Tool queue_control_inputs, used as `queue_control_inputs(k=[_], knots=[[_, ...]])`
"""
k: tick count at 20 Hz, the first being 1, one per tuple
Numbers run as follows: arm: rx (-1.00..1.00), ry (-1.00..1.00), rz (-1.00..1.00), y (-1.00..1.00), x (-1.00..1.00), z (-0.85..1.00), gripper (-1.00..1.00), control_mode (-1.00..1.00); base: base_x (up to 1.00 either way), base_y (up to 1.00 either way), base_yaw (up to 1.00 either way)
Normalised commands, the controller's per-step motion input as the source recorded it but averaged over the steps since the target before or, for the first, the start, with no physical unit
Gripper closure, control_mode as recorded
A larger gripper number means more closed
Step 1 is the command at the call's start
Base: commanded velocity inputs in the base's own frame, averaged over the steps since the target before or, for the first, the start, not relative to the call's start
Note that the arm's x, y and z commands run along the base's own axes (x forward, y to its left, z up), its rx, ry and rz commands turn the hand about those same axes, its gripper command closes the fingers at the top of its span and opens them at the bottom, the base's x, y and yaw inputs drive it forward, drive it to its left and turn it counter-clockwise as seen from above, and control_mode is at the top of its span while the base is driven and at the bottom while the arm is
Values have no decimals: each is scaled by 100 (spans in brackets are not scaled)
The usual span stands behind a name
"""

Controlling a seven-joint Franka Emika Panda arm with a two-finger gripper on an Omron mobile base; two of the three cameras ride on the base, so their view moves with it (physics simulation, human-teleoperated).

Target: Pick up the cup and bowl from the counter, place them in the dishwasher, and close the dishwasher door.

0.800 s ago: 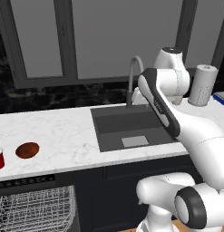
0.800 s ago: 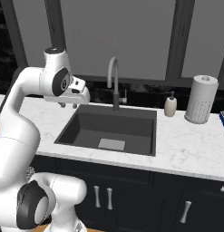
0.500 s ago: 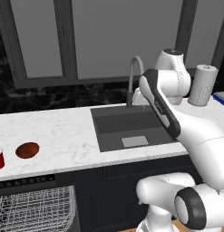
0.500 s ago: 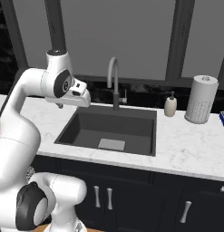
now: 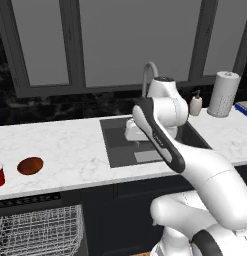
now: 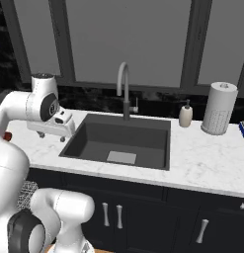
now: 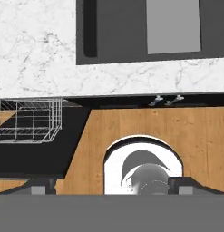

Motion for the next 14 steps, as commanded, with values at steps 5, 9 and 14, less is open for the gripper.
queue_control_inputs(k=[5, 9, 14], knots=[[0, 14, 1, 77, 24, -50, -100, -100, 0, 0, 0], [-8, 2, -1, 93, 13, -10, -100, -100, 0, 0, 0], [-5, -3, -5, 94, 14, 0, -100, -100, 0, 0, 0]])
